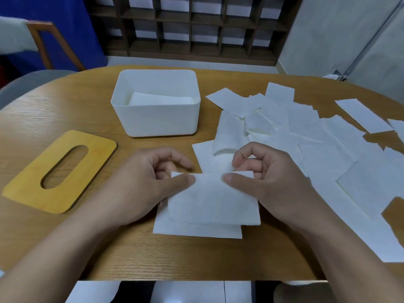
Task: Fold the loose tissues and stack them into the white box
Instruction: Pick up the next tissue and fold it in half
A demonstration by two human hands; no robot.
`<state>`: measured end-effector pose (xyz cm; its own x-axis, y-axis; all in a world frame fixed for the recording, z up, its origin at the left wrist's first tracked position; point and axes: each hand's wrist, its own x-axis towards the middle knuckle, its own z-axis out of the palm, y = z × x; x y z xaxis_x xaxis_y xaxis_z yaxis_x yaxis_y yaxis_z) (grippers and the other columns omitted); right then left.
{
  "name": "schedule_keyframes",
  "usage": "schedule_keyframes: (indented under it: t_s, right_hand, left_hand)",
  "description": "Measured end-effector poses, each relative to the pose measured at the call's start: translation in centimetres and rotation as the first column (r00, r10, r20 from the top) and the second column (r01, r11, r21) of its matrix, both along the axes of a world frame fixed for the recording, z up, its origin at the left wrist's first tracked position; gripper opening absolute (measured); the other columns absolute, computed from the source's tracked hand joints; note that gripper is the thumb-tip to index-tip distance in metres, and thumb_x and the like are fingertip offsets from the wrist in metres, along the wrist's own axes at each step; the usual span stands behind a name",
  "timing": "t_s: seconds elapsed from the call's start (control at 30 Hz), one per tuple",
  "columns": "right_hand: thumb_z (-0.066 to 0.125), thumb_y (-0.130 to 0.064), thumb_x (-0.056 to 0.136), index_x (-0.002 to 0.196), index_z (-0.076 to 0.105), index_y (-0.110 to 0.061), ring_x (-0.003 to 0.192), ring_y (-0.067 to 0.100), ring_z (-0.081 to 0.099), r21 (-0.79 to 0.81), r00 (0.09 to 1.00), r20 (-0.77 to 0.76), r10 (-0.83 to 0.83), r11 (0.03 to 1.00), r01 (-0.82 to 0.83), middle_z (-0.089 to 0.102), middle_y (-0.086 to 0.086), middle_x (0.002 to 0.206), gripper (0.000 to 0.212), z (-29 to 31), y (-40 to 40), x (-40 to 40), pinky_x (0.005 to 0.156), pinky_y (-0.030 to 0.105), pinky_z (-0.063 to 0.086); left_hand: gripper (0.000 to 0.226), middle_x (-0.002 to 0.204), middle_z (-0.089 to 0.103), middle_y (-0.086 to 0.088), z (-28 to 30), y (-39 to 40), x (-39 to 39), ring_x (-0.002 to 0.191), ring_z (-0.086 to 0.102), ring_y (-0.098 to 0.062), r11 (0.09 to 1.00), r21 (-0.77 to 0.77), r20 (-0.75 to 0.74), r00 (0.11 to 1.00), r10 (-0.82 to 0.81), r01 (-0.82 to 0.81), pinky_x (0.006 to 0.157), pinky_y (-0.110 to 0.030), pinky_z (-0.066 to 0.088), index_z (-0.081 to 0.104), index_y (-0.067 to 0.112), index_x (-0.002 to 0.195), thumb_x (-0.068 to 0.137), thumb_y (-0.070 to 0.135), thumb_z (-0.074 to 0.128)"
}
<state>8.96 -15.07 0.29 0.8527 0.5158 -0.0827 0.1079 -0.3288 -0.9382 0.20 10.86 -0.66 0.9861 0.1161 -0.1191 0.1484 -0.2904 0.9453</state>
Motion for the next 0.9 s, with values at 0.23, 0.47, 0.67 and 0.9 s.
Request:
schedule_keyframes:
  t_s: [0.23,0.47,0.67,0.9]
  right_hand:
    - [0.088,-0.040,0.091,0.096,0.074,-0.032,0.067,0.032,0.072,-0.168,0.992,0.120,0.026,0.986,-0.005,0.075,0.001,0.075,0.017,-0.4,0.2,-0.6,0.065,0.041,0.063]
    - [0.090,-0.047,0.086,0.089,0.069,-0.036,0.069,0.007,0.063,-0.370,0.942,0.321,0.094,0.928,0.033,0.067,-0.016,0.076,0.024,-1.0,0.5,-0.9,0.062,0.015,0.046]
    - [0.075,-0.057,0.092,0.104,0.081,-0.036,0.104,0.005,0.059,-0.339,0.823,0.567,0.003,0.912,0.231,0.064,-0.019,0.110,0.025,-1.5,0.1,0.0,0.084,0.023,0.048]
    - [0.068,-0.039,0.104,0.134,0.076,-0.027,0.137,0.021,0.044,-0.509,0.723,0.669,0.172,0.816,0.276,0.057,-0.007,0.157,0.033,-3.1,1.4,0.9,0.113,0.043,0.040]
  left_hand:
    - [0.009,0.071,0.066,-0.010,-0.1,0.8,-0.4,0.052,0.055,-0.018,0.996,0.083,-0.010,1.000,0.014,-0.013,0.056,-0.033,0.047,0.079,0.026,0.094,0.093,0.026,0.088]
    - [0.014,0.078,0.070,0.003,-0.3,0.8,-0.7,0.062,0.058,-0.006,0.939,0.343,0.007,0.999,0.034,-0.034,0.063,-0.033,0.049,0.077,0.040,0.095,0.087,0.039,0.089]
    - [0.030,0.106,0.066,0.026,0.1,0.5,-0.9,0.099,0.061,0.001,0.847,0.530,0.066,0.998,-0.001,-0.035,0.081,-0.026,0.052,0.074,0.049,0.107,0.082,0.048,0.089]
    - [0.009,0.101,0.068,0.024,-0.3,-0.6,0.4,0.105,0.059,0.003,0.847,0.521,0.188,0.982,0.000,-0.100,0.082,-0.009,0.041,0.078,0.041,0.099,0.091,0.039,0.082]
